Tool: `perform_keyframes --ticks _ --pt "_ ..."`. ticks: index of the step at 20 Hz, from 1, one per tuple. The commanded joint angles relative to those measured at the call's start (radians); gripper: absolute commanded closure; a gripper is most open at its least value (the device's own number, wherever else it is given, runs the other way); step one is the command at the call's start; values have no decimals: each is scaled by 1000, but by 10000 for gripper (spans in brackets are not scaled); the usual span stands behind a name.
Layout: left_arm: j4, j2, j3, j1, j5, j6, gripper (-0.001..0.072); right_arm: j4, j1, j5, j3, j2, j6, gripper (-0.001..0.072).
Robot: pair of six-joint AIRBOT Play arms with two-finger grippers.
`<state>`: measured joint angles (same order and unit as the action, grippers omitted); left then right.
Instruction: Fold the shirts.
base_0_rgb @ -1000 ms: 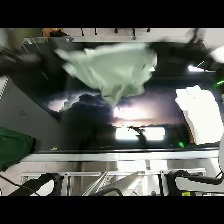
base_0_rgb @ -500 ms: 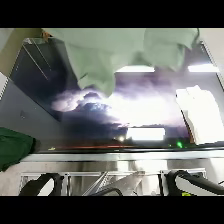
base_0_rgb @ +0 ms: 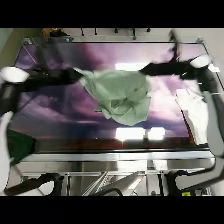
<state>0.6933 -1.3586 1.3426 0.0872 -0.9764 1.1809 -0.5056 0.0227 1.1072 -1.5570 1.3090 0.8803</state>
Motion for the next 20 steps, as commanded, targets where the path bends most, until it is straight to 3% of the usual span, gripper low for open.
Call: perform_keyframes --ticks 1,2,4,5,8,10,12,14,17,20 --pt "-7 -288 52 0 -9 -47 14 19 17 -87 62 230 -27 403" --pt "-7 -338 119 -31 -78 -47 15 14 37 -82 45 250 -28 394" --pt "-5 -389 247 -92 -233 -29 15 8 108 -41 13 227 -27 143" --pt "-5 -393 291 -122 -299 -4 16 2 148 -4 2 201 -19 109" --pt "-4 -382 335 -180 -478 35 17 -106 267 137 2 113 104 111" --pt "-4 -344 235 -166 -494 33 17 -162 322 240 34 82 168 113" --pt "-3 -303 71 -114 -438 11 17 -169 350 278 131 52 194 118" --pt "-6 -291 -77 -47 -343 -4 17 -168 350 279 264 15 188 210" --pt "-13 -318 -188 54 -184 -4 17 -168 296 222 437 -21 167 208" --pt "-16 -376 -163 135 -84 -1 17 -168 192 93 528 -18 167 207"
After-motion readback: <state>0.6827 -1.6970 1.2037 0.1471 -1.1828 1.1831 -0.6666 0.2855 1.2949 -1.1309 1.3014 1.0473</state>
